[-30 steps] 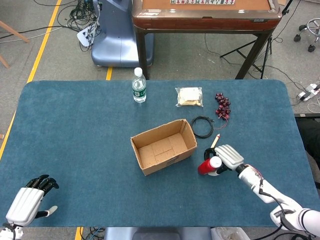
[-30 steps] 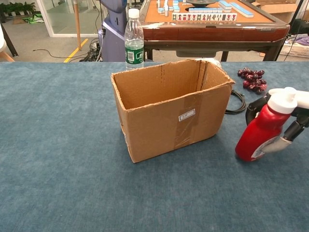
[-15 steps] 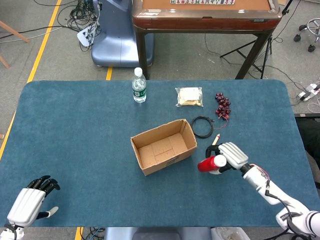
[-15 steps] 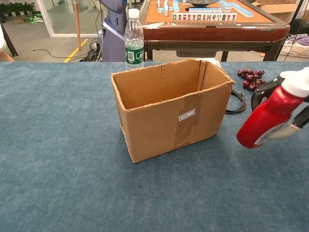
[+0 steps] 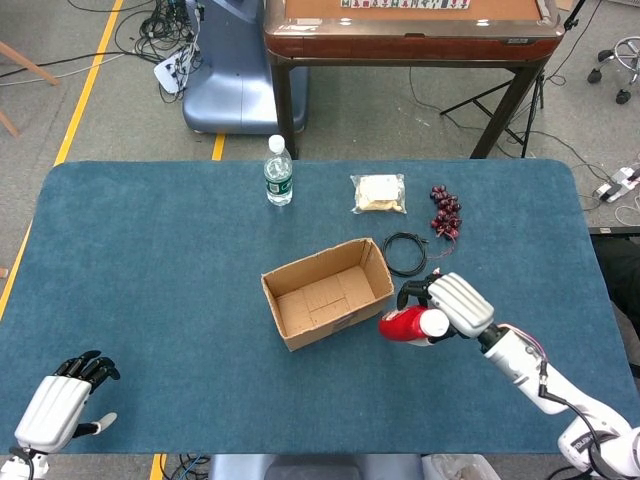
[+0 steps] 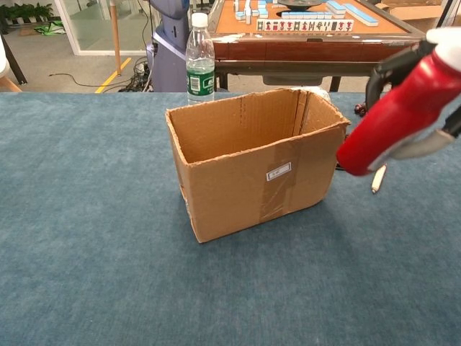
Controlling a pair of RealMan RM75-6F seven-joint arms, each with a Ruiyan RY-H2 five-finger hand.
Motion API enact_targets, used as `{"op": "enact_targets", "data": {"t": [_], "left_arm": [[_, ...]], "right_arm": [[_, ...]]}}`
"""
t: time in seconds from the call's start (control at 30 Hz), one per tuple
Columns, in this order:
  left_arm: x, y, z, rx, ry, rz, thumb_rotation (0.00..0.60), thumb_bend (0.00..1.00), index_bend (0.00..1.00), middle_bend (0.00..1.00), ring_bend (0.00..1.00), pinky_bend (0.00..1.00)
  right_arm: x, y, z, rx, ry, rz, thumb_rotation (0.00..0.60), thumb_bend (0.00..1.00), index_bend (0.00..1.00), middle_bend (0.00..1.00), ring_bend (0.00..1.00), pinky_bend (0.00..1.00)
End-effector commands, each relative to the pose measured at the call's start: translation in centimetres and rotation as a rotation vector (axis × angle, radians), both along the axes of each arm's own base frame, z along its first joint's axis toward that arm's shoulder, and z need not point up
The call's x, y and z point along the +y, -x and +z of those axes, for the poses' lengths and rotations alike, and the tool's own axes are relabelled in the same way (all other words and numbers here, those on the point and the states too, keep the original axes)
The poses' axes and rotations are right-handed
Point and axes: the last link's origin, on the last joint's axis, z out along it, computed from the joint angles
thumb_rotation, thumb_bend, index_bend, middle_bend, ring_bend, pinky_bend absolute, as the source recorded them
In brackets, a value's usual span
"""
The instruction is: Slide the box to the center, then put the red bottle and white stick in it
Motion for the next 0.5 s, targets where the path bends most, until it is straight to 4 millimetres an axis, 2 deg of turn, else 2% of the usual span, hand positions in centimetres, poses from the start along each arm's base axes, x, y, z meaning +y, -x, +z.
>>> {"op": "enact_targets", "data": {"t": [0.03, 0.3, 0.5], "left_arm": [[0.0, 0.0, 0.0, -0.001, -0.001, 0.0, 0.6, 0.0, 0.41, 0.33, 0.19, 0.27], [0.1, 0.2, 0.1, -0.007, -0.003, 0.007, 0.6, 0.0, 0.41, 0.33, 0.19, 0.28], [0.2, 0.3, 0.2, -0.012, -0.003, 0.01, 0.6, 0.0, 0.41, 0.33, 0.19, 0.28]], "right_arm": [[-0.6, -1.8, 0.9, -0.006, 0.038, 0.037, 0.6, 0.0, 0.65, 0.7, 0.6, 0.5], [-2.3, -5.6, 0.9, -0.017, 0.072, 0.08, 0.6, 0.0, 0.65, 0.7, 0.6, 0.5], [-4.2, -7.4, -0.7, 0.02, 0.105, 0.079, 0.6, 0.0, 0.65, 0.7, 0.6, 0.5]]}}
